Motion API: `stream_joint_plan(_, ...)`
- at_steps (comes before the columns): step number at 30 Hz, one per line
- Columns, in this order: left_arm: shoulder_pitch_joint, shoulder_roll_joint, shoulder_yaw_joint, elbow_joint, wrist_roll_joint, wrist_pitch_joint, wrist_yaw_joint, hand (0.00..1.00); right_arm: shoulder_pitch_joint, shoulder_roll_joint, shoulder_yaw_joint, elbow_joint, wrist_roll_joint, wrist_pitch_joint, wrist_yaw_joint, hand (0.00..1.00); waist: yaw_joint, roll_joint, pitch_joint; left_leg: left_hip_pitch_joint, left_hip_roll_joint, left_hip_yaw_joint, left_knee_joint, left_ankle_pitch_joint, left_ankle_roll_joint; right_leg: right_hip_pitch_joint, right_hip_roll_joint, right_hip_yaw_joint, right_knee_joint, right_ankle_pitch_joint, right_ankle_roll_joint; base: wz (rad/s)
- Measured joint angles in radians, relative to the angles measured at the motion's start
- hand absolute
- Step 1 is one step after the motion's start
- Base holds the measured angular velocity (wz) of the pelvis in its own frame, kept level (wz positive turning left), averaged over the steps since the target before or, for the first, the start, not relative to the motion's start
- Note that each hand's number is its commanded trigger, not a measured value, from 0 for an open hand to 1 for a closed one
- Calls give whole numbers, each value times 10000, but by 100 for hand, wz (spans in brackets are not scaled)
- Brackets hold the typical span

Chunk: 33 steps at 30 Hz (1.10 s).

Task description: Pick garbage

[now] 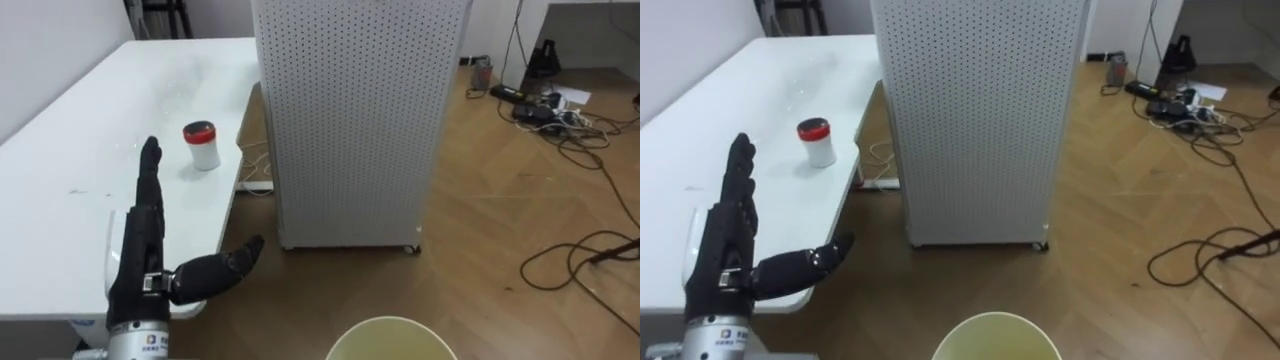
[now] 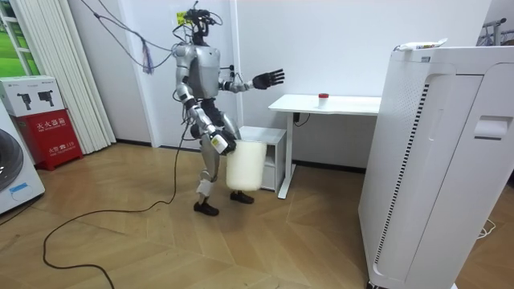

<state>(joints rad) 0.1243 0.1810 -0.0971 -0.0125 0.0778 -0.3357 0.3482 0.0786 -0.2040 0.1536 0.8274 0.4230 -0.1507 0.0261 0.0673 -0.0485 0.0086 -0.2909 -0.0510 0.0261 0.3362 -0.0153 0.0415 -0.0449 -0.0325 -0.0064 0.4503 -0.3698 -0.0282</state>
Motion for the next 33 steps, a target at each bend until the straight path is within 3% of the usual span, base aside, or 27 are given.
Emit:
stream_joint_plan(2,-17,-1,0,7,-33,-1,-146,0,-4,-41,1,-2,38,-3,-16,100,-10,-42,15,-25,-174,233,691,-695,203,346,-362,-52,-88,-239,172,-9)
stream_joint_plan(5,-54,-6,11,10,-56,-10,-132,0,-7,2,27,-83,106,-3,-19,100,15,-55,12,-26,-343,318,1428,-1508,354,610,-615,-237,409,-558,418,-4)
stream_joint_plan(7,-55,-1,-55,10,11,-10,-101,0,2,11,93,-300,122,-3,-65,100,4,-98,28,90,-548,469,1860,-2064,586,-91,-1068,-551,2627,-561,649,15)
stream_joint_plan(8,-134,-3,-72,5,29,-10,-74,0,-21,-8,231,-474,113,-3,-147,100,11,-165,43,187,-664,628,2088,-2310,711,-517,-1349,-561,3802,-326,878,20)
stream_joint_plan(9,-186,-5,-73,3,32,-9,-73,0,-49,0,265,-506,100,-6,-148,100,9,-162,42,235,-695,675,2194,-2455,771,-658,-1424,-576,4265,-152,929,14)
stream_joint_plan(11,-261,9,-56,0,40,-13,-58,0,-79,21,314,-523,86,-6,-112,100,31,-69,77,525,-721,664,2283,-2755,876,-942,-1565,-648,5157,591,922,8)
stream_joint_plan(12,-275,39,-40,12,34,-13,-12,0,-77,9,313,-523,90,-8,-58,100,101,87,127,756,-704,485,2244,-2902,937,-1065,-1589,-853,5559,1120,959,9)
stream_joint_plan(15,-433,91,-33,14,31,-15,182,0,-78,10,315,-533,80,-12,94,100,182,296,147,966,-610,152,1886,-2931,968,-1885,-1526,-1126,5285,492,890,23)
stream_joint_plan(17,-441,110,-38,132,19,-146,256,0,-4,10,320,-514,22,-13,107,100,163,342,147,1151,-529,-139,1625,-2921,950,-2222,-1297,-1118,3328,276,846,34)
stream_joint_plan(18,-441,113,-35,167,25,-149,301,0,9,9,320,-498,-39,-14,107,100,148,318,141,1200,-529,-198,1573,-2926,940,-2185,-1262,-1122,2670,321,828,40)
stream_joint_plan(19,-454,120,-32,328,28,-149,349,0,6,10,321,-417,-232,-14,93,100,104,274,123,1307,-542,-361,1560,-2956,886,-2134,-1175,-1102,1270,712,758,42)
stream_joint_plan(20,-445,94,-56,498,47,-146,334,0,22,-15,331,-352,-347,-13,98,100,91,332,102,1380,-499,-591,1561,-2992,795,-1995,-1027,-1099,885,1164,777,39)
stream_joint_plan(24,-320,123,-4,521,37,-145,361,0,71,-47,568,-184,-335,-12,209,100,196,247,105,1908,-139,-595,841,-2825,515,-1071,-653,-1404,-367,1420,613,13)
stream_joint_plan(26,-207,132,57,504,40,-144,377,0,99,-47,593,-186,-355,-12,336,100,230,158,56,2247,-22,-608,355,-2800,476,-786,-520,-1504,-735,1426,606,7)
stream_joint_plan(31,-177,142,64,401,40,-143,364,0,91,-41,596,-185,-337,-12,524,100,212,78,27,2352,18,-610,257,-2742,377,-427,-478,-1604,-1186,1446,574,6)
stream_joint_plan(33,-177,170,60,386,39,-143,361,0,93,26,606,-158,-311,-10,591,100,147,-12,37,2260,13,-387,608,-2716,330,-42,-503,-1387,-1575,1495,560,29)
